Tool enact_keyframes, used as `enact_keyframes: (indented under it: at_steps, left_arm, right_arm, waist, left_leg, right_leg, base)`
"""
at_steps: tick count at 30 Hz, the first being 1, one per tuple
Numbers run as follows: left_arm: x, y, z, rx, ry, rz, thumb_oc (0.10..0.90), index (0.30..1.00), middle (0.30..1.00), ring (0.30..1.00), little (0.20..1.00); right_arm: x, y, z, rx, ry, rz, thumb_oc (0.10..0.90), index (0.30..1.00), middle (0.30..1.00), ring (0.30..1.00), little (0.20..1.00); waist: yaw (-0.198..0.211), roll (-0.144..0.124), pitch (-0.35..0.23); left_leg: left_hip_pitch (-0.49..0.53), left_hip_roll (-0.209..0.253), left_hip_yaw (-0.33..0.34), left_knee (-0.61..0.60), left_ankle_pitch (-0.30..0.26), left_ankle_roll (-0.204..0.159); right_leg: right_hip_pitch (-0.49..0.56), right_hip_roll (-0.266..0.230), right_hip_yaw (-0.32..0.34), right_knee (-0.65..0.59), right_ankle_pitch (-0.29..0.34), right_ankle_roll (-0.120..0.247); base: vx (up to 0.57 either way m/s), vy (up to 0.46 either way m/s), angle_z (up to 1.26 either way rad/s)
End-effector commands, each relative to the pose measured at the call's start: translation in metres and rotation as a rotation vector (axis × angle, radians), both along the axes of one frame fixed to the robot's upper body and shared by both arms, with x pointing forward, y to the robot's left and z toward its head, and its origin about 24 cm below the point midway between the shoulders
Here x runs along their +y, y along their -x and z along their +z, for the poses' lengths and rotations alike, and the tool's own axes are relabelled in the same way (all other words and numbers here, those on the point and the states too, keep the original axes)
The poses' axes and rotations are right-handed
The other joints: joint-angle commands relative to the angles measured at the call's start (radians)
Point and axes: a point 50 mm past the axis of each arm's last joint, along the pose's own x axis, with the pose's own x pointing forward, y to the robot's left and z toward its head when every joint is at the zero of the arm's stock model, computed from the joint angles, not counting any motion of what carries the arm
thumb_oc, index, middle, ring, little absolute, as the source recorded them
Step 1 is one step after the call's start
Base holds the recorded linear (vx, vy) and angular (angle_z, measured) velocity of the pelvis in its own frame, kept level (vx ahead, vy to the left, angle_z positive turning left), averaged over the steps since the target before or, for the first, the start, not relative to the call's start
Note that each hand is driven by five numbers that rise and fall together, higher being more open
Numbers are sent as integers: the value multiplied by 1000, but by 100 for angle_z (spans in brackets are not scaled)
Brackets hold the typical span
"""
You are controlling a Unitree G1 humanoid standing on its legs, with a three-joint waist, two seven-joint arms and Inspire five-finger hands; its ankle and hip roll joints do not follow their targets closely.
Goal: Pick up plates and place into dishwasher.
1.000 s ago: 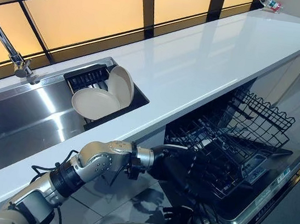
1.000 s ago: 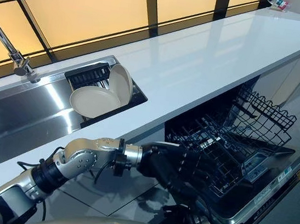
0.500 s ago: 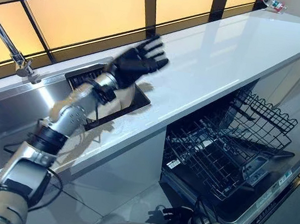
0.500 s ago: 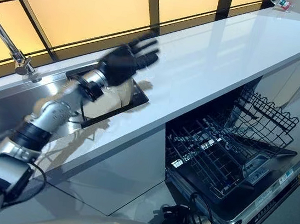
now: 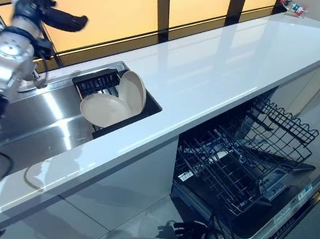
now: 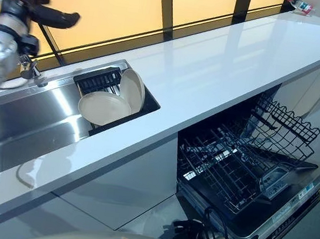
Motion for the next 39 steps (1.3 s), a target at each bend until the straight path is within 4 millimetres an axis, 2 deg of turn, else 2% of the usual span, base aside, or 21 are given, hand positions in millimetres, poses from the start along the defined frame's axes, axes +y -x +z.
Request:
enact_keyframes:
  at_steps: [1, 4, 8, 13, 23, 33, 39]
  left_arm:
    - [-14, 24, 93, -233, -279, -50, 800, 900, 900, 900, 900]
    - [-17, 21, 88, -134, -442, -50, 800, 900, 900, 900, 900]
    - [-17, 12, 71, 30, -513, -71, 800, 900, 900, 900, 900]
    - [-8, 6, 53, 123, -475, -79, 800, 900, 900, 900, 900]
    - [26, 2, 25, 269, -441, 33, 800, 900, 900, 900, 900]
    - [56, 9, -1, 379, -390, 142, 800, 900, 900, 900, 900]
    - [62, 11, -18, 462, -310, 119, 800, 900, 900, 900, 900]
  right_arm:
    - [-5, 27, -5, 64, 0, 36, 800, 900, 900, 900, 900]
    - [-11, 33, -5, 71, 10, 50, 800, 900, 900, 900, 900]
    - [-17, 37, -5, 66, 30, 64, 800, 900, 900, 900, 900]
    - [-24, 37, -3, 43, 50, 73, 800, 900, 900, 900, 900]
    - [-42, 34, 2, 5, 95, 64, 800, 900, 900, 900, 900]
    - [-50, 25, 7, -36, 112, 61, 800, 900, 900, 900, 900]
    - [-48, 24, 7, -42, 112, 64, 800, 900, 900, 900, 900]
  waist:
    - [-35, 6, -16]
    - [-47, 11, -5]
    - [-66, 16, 11]
    - [-85, 19, 30]
    - [-115, 25, 64]
    - [-119, 29, 95]
    - [-116, 32, 100]
  left_leg:
    - [12, -92, 70, 3, -92, 69]
    - [11, -95, 74, 3, -93, 70]
    - [5, -99, 83, 3, -93, 73]
    - [-3, -103, 95, 3, -94, 77]
    - [-5, -103, 118, 3, -93, 82]
    - [-14, -107, 116, 3, -89, 84]
    - [-17, -107, 116, 3, -87, 84]
  right_leg:
    - [-10, 2, 27, 5, -12, 51]
    - [-15, 0, 33, 5, -6, 57]
    - [-29, -6, 39, 5, 3, 67]
    - [-44, -12, 47, 5, 12, 75]
    - [-59, -16, 66, 5, 22, 81]
    - [-69, -24, 72, 5, 26, 85]
    - [-72, -27, 69, 5, 26, 87]
  base:
    - [71, 80, 6]
    - [68, 93, -2]
    - [43, 88, -5]
    - [21, 79, -8]
    - [10, 67, -2]
    - [-5, 35, -3]
    - [-8, 9, 3]
